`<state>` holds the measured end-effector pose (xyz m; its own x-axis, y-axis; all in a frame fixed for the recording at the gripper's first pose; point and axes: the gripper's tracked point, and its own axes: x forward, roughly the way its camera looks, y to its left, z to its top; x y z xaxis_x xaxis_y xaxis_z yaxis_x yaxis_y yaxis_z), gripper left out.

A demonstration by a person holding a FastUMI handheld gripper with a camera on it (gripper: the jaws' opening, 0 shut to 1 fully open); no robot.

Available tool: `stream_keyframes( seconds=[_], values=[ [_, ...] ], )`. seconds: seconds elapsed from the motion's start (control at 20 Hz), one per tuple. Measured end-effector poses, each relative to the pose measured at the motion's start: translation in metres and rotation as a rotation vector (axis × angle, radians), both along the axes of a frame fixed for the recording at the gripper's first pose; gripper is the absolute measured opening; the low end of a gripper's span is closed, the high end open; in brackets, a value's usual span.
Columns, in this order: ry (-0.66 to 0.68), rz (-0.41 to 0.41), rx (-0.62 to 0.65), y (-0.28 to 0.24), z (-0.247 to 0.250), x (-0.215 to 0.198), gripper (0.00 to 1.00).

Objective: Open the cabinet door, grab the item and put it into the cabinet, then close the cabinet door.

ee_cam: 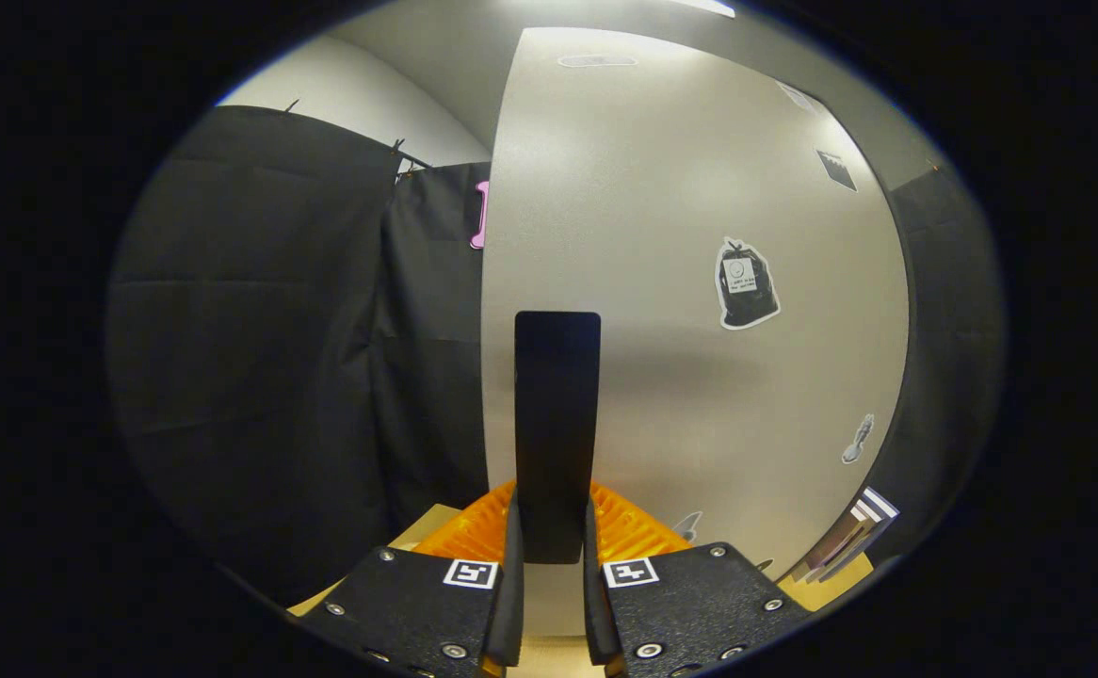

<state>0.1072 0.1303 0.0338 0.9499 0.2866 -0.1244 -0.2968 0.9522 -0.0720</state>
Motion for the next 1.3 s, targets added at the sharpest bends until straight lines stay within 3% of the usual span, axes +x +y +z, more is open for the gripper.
stream_keyframes(
  seconds=[0.8, 1.3],
  values=[
    [0.049, 0.332, 0.008, -0.03, 0.011, -0.069, 0.27],
    [0.049, 0.45, 0.016, -0.053, 0.012, -0.086, 0.27]
  ],
)
